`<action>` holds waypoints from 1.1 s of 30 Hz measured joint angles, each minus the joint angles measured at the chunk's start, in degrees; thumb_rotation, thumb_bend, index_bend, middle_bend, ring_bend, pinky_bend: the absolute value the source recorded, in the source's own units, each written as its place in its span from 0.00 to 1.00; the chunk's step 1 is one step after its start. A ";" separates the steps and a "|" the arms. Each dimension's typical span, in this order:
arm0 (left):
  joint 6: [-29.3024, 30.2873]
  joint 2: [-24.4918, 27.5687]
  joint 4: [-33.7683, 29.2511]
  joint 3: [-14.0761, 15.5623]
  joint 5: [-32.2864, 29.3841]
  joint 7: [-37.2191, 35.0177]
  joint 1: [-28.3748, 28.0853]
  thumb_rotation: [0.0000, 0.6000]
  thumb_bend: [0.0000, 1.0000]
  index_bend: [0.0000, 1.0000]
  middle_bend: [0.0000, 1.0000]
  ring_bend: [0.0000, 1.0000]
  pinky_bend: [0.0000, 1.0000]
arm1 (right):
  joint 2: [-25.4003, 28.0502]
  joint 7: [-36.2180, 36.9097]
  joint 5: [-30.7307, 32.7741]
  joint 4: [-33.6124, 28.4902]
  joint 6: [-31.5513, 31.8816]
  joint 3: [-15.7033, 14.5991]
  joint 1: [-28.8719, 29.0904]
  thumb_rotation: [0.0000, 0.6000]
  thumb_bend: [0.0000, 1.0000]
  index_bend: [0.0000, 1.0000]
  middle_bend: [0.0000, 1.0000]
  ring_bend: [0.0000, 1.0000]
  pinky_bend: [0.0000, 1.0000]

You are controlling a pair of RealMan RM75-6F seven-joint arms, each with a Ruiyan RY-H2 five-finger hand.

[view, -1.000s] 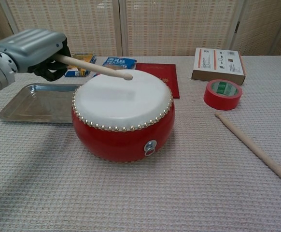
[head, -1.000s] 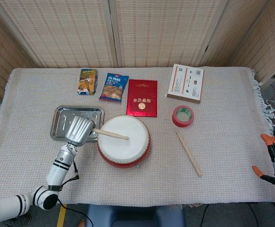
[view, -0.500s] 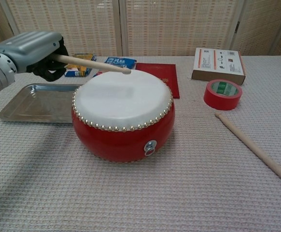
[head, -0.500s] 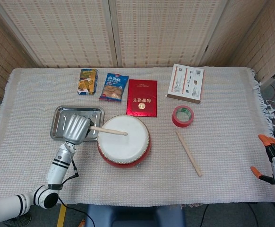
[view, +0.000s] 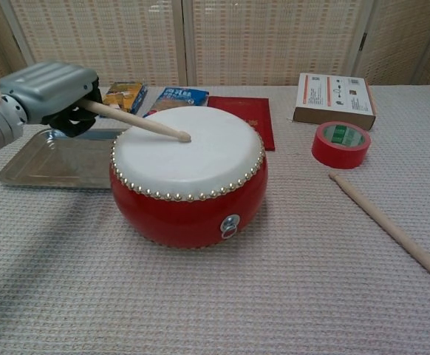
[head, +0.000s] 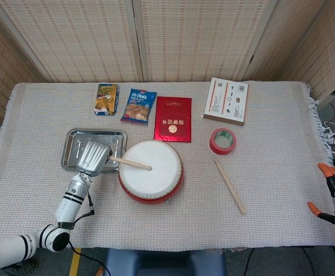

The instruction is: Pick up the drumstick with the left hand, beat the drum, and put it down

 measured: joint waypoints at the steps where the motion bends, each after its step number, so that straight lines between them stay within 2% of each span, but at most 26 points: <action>1: 0.08 0.60 -1.23 -0.65 -0.38 -1.39 0.14 1.00 0.66 1.00 1.00 1.00 1.00 | -0.08 0.06 -0.04 0.08 -0.01 -0.01 0.01 1.00 0.20 0.00 0.09 0.00 0.00; 4: 0.41 2.86 -4.53 -2.57 -1.42 -4.78 0.51 1.00 0.66 1.00 1.00 1.00 1.00 | -0.19 0.13 -0.03 0.20 -0.14 -0.03 0.06 1.00 0.20 0.00 0.09 0.00 0.00; 7: 0.02 3.17 -4.54 -2.25 -1.66 -4.33 0.41 1.00 0.66 1.00 1.00 1.00 1.00 | -0.28 0.16 0.16 0.32 -0.28 -0.03 0.07 1.00 0.20 0.00 0.09 0.00 0.00; 13: -0.54 0.32 1.13 0.56 -0.96 3.47 -0.76 1.00 0.66 1.00 1.00 1.00 1.00 | -0.15 -0.07 0.10 0.13 -0.26 0.02 0.15 1.00 0.20 0.00 0.09 0.00 0.00; 17: -0.50 -0.76 3.56 0.65 -1.42 5.72 -0.90 1.00 0.66 1.00 1.00 1.00 1.00 | -0.16 -0.01 0.33 0.15 -0.11 0.04 -0.02 1.00 0.20 0.00 0.09 0.00 0.00; 26: -1.17 2.69 -0.42 -4.83 -5.72 -8.98 0.08 1.00 0.66 1.00 1.00 1.00 1.00 | -0.37 0.41 0.02 0.55 0.13 -0.09 -0.14 1.00 0.20 0.00 0.09 0.00 0.00; 29: -2.69 2.83 1.78 -5.82 -7.89 -11.12 -0.08 1.00 0.65 1.00 1.00 1.00 1.00 | -0.27 0.41 0.09 0.54 0.30 -0.12 -0.30 1.00 0.20 0.00 0.09 0.00 0.00; 33: -5.06 1.46 8.85 -5.86 -9.38 -11.42 -1.02 1.00 0.66 1.00 1.00 1.00 1.00 | -0.15 0.25 0.45 0.39 0.42 -0.11 -0.54 1.00 0.20 0.00 0.09 0.00 0.00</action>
